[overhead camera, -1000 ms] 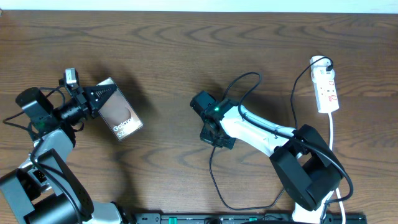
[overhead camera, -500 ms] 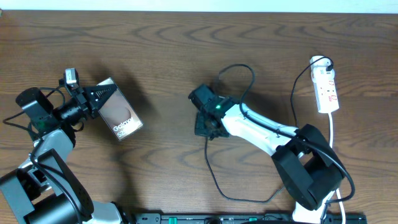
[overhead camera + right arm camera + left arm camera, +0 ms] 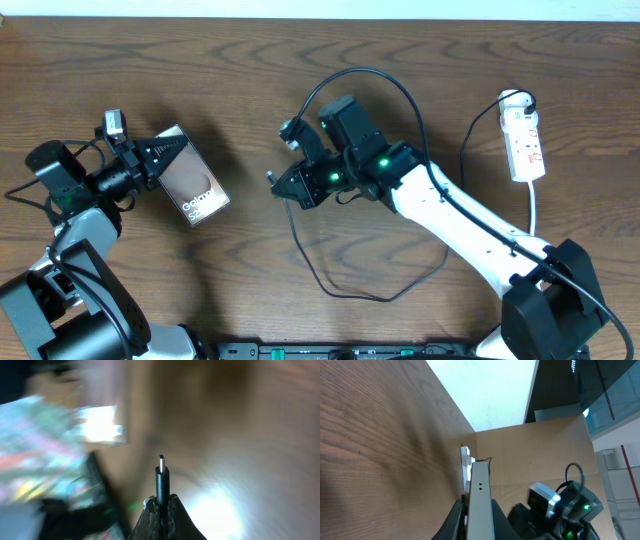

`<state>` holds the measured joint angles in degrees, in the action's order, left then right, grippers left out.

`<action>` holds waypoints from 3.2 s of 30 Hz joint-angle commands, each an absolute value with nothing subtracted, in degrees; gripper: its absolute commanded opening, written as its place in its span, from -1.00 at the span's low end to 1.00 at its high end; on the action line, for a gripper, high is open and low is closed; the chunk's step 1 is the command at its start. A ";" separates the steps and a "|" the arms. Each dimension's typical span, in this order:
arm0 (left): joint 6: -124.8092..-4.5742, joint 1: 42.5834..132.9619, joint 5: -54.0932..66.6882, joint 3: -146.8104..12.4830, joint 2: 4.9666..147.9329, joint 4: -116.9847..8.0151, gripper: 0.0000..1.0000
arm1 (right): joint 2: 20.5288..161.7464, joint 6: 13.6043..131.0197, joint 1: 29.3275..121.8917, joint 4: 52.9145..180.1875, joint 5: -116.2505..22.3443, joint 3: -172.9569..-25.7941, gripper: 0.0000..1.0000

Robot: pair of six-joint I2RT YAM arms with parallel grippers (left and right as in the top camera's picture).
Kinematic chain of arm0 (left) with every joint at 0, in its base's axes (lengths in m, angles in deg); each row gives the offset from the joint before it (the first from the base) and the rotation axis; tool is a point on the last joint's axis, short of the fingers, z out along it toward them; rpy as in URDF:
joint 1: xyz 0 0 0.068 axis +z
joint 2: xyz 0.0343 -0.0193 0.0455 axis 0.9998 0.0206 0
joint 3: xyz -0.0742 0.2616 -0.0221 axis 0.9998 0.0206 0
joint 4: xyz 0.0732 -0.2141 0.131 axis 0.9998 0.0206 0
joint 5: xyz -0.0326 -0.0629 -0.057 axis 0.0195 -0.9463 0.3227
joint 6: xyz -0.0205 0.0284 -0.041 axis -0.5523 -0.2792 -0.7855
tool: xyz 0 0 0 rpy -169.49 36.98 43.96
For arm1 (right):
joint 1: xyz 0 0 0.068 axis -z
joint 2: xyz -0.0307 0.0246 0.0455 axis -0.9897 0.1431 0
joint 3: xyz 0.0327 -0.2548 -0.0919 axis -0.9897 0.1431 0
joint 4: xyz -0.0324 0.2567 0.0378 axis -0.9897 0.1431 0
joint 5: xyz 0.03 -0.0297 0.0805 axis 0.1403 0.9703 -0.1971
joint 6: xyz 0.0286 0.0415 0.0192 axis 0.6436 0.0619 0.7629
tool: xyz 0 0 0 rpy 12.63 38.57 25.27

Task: Plug charger to phone and switch on socket
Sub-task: 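Lift the plug with the right gripper toward the phone's bottom, then align the plug with the phone's bottom port using the right gripper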

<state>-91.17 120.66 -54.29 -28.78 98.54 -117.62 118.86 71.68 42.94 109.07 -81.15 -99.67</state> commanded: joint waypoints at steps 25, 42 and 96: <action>-90.60 120.90 -54.09 -28.76 97.51 -118.41 -0.85 | 138.16 65.06 44.17 86.05 -120.29 -99.78 -0.97; -96.85 120.90 -48.72 -28.76 97.49 -127.26 -0.85 | 138.40 77.19 43.86 76.85 -115.55 -99.78 -0.98; -126.65 119.61 -46.12 -28.89 97.51 -167.71 -0.85 | 147.98 98.45 42.46 41.81 -125.23 -99.98 -0.98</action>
